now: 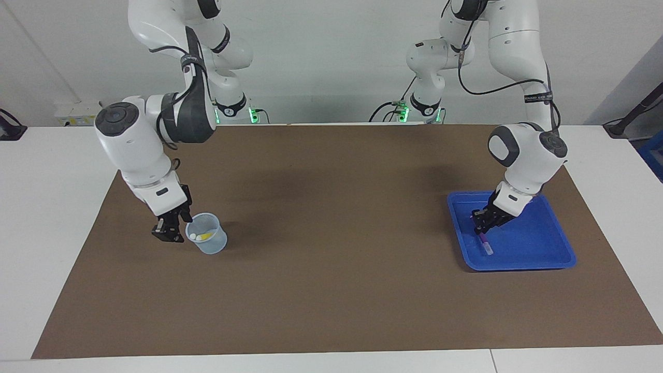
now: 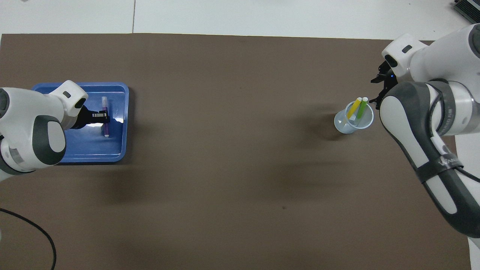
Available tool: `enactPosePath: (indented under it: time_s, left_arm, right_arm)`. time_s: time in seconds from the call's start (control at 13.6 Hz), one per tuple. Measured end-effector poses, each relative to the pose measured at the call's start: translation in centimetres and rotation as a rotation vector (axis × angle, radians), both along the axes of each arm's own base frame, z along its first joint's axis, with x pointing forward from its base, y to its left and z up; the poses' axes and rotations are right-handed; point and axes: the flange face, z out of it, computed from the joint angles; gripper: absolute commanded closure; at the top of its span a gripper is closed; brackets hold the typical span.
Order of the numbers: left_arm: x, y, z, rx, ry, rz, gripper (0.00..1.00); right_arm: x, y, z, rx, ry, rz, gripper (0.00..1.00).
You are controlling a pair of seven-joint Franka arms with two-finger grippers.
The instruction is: Right arm passes pens to left for tray arrangement
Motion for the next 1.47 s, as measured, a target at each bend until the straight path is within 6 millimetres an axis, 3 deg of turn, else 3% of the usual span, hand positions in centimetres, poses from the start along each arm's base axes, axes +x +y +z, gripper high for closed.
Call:
enactPosePath:
  time_s: [0.15,0.22,0.29,0.37,0.44,0.52,1.03,1.47]
  left_arm:
    - [-0.1,-0.1,-0.2,0.000,0.001,-0.001,1.00]
    - [-0.1,-0.1,-0.1,0.001,0.000,0.000,0.96]
    - [-0.1,-0.1,-0.1,0.001,-0.001,0.000,0.85]
    - [-0.1,-0.1,-0.1,0.001,-0.001,0.000,0.64]
    - [-0.1,-0.1,-0.1,0.001,-0.001,0.000,0.19]
    - [-0.1,-0.1,-0.2,0.001,0.001,0.000,0.01]
    - [-0.2,-0.1,-0.4,0.001,0.001,0.001,0.00]
    - [-0.2,0.0,-0.4,0.002,-0.001,0.002,0.00]
  right_arm:
    - [0.2,0.3,-1.3,0.000,0.004,0.020,0.40]
    - [0.2,0.5,-1.6,0.001,0.009,0.024,0.40]
    - [0.2,0.8,-1.9,0.000,0.016,0.030,0.40]
    - [0.0,1.3,-2.2,0.000,0.027,0.037,0.40]
    - [-0.1,1.6,-2.7,0.000,0.040,0.041,0.41]
    - [-0.2,1.7,-3.3,-0.001,0.050,0.044,0.41]
    - [-0.5,1.5,-4.2,-0.020,0.067,0.050,0.41]
    - [-0.8,0.9,-4.8,-0.028,0.079,0.046,0.48]
